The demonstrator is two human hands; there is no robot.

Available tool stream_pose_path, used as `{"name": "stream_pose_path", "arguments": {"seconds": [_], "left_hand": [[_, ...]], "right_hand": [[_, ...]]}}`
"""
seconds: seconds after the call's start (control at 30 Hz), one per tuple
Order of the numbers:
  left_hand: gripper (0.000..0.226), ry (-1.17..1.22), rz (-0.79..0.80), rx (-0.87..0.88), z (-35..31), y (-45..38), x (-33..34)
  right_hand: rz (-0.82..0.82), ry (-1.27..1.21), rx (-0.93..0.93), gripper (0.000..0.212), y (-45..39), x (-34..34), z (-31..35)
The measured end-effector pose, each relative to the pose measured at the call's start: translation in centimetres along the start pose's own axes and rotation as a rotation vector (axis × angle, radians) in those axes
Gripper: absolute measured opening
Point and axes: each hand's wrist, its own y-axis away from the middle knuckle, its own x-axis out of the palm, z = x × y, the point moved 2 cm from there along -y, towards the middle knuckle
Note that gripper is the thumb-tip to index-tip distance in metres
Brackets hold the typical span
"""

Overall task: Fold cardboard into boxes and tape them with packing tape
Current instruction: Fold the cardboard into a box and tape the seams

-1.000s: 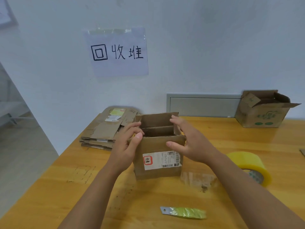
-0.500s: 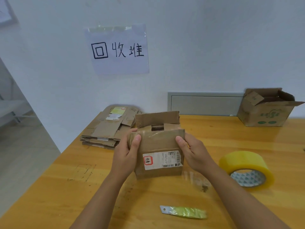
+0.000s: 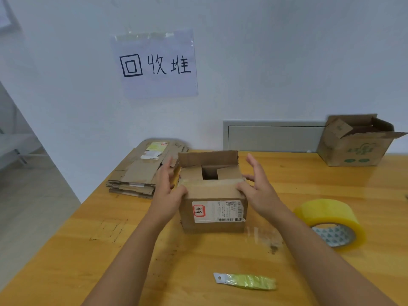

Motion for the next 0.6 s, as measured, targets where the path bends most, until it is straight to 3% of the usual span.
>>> {"name": "stream_pose_path", "arguments": {"seconds": [0.1, 0.2, 0.4, 0.5, 0.6], "left_hand": [[0.097, -0.049, 0.167, 0.004, -0.8, -1.4, -0.9], [0.096, -0.113, 0.214, -0.012, -0.9, -2.0, -0.9], [0.058, -0.157, 0.205, -0.064, -0.1, -2.2, -0.8], [0.04, -0.146, 0.193, -0.084, 0.3, -1.6, -0.4], [0.033, 0.03, 0.191, -0.206, 0.8, -0.8, 0.0]], "right_hand": [[0.11, 0.061, 0.014, 0.088, -1.6, -0.9, 1.0], [0.164, 0.09, -0.001, 0.087, -2.2, -1.2, 1.4], [0.14, 0.075, -0.042, 0.032, -1.5, -1.1, 0.1], [0.121, 0.039, -0.012, 0.022, -0.9, -0.9, -0.5], [0.151, -0.009, 0.075, 0.022, -0.1, -0.6, -1.1]]}}
